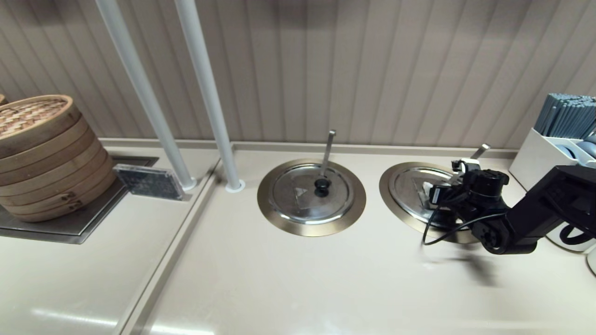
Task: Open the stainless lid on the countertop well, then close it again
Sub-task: Open the lid
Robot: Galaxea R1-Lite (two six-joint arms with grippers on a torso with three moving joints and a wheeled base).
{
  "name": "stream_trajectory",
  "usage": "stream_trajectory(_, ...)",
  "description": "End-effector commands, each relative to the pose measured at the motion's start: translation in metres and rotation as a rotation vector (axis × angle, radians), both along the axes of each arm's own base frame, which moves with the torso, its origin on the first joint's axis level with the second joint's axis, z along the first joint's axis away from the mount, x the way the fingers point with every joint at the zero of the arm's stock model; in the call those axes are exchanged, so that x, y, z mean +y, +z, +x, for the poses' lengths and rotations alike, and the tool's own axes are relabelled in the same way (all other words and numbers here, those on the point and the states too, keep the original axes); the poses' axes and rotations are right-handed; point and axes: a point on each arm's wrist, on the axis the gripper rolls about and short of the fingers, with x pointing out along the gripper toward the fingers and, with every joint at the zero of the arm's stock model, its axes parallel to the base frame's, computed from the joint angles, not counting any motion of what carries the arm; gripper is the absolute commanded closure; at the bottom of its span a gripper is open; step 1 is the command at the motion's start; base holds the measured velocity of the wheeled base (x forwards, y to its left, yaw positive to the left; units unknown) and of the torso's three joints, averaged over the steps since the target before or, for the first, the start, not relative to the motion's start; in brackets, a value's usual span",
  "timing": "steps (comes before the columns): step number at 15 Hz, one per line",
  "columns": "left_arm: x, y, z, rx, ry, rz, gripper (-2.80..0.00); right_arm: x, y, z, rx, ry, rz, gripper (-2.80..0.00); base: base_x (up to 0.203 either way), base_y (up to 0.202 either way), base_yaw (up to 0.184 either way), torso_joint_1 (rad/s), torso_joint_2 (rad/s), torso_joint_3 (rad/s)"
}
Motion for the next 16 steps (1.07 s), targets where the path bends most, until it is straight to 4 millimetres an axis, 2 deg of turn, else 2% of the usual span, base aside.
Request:
stream_trajectory(1,0.0,0.0,0.0,-0.001,0.0,0.0,0.0,-0.001,0.008,-0.001,-0.025,-0.003,-0.001,-2.8,0.0,0.0,0.0,0.0,0.0,0.0)
stream_trajectory(7,0.0,0.0,0.0,0.0,0.0,0.0,0.0,0.003,0.017,-0.003,-0.043,0.005,0.0,-2.8,0.0,0.0,0.0,0.0,0.0,0.0)
stream_trajectory(16,0.0,0.0,0.0,0.0,0.0,0.0,0.0,-0.003,0.002,0.0,-0.035,-0.037,-0.003,-2.8,0.0,0.0,0.0,0.0,0.0,0.0)
